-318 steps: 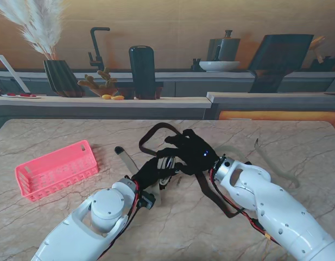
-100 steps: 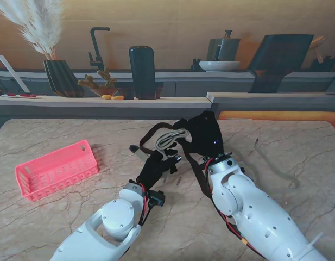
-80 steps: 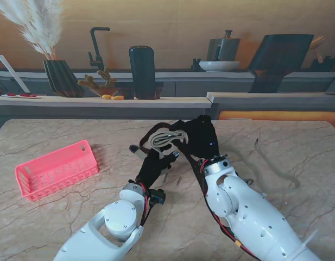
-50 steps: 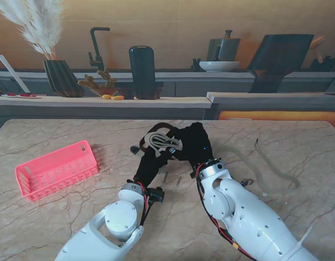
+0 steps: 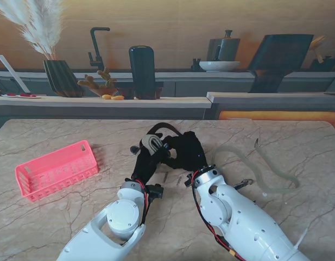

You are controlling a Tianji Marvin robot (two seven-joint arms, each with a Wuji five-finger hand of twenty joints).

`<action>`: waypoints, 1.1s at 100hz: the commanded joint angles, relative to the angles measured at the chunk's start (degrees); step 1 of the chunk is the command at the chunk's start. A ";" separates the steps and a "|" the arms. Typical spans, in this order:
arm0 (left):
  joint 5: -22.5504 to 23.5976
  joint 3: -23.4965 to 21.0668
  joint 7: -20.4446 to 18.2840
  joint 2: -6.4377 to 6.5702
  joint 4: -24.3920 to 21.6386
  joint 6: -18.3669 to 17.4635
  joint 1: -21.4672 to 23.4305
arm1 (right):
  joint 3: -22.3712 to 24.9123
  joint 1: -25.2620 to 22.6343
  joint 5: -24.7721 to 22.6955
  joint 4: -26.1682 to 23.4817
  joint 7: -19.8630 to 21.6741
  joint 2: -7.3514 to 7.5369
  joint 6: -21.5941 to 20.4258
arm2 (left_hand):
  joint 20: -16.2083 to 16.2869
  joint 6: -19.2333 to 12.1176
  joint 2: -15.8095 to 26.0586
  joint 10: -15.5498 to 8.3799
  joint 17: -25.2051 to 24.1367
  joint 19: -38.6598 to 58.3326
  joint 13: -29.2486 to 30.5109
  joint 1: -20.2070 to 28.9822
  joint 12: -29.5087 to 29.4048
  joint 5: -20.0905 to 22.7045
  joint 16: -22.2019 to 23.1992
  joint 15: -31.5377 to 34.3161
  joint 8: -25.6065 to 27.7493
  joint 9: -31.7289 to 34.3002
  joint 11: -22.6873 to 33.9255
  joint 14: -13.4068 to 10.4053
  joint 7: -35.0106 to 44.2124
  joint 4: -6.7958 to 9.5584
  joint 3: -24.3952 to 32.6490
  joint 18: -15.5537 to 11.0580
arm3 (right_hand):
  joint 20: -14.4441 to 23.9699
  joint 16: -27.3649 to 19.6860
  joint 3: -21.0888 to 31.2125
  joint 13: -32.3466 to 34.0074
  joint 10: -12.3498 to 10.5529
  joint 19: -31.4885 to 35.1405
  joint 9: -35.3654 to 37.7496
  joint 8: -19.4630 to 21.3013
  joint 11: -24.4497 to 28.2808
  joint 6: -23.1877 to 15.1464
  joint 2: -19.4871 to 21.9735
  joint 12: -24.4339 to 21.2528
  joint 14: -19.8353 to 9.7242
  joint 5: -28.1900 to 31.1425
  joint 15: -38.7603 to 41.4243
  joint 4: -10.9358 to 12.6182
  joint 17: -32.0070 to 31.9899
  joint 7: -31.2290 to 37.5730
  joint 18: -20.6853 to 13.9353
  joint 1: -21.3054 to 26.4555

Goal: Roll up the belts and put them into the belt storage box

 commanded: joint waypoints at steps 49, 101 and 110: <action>-4.34 -2.54 -3.30 0.58 -3.72 1.90 1.95 | 6.69 -7.30 -3.68 -8.66 7.59 2.67 -0.19 | 4.31 -4.54 -0.65 -3.48 11.87 13.27 18.13 23.20 27.69 10.67 10.15 20.10 7.62 25.15 6.81 1.08 17.93 -0.95 -2.42 1.82 | 1.42 -0.67 5.42 -8.65 7.04 -4.28 -24.06 15.00 -5.00 2.74 2.95 0.70 2.56 -20.85 -6.10 7.57 -4.16 -20.99 2.12 -10.54; -3.28 -2.93 -7.02 1.66 -3.33 3.26 1.47 | 9.04 -8.30 -4.52 -11.07 15.88 4.42 -3.52 | 6.07 -4.01 -13.97 -4.14 11.36 14.90 18.59 8.81 39.78 12.38 14.92 22.76 10.60 26.06 8.53 0.90 14.62 -0.56 11.97 3.21 | 2.78 -1.84 7.35 -7.05 6.75 -6.33 -21.66 17.71 -8.21 -11.93 6.37 -0.79 2.40 -14.25 -9.16 7.52 -2.97 -16.59 1.44 -0.32; -3.21 -3.14 -8.40 2.06 -3.40 3.34 1.54 | 9.48 -8.33 -4.28 -11.35 16.95 4.59 -4.12 | 4.57 -3.60 -13.98 -3.17 13.00 12.77 19.43 10.69 37.04 12.77 12.79 18.84 11.01 27.08 3.16 1.65 13.88 -0.19 14.30 3.46 | 2.90 -1.95 7.18 -7.07 6.69 -6.64 -21.77 17.36 -8.92 -13.02 6.74 -0.96 2.28 -15.41 -9.71 7.52 -2.71 -17.06 1.20 0.15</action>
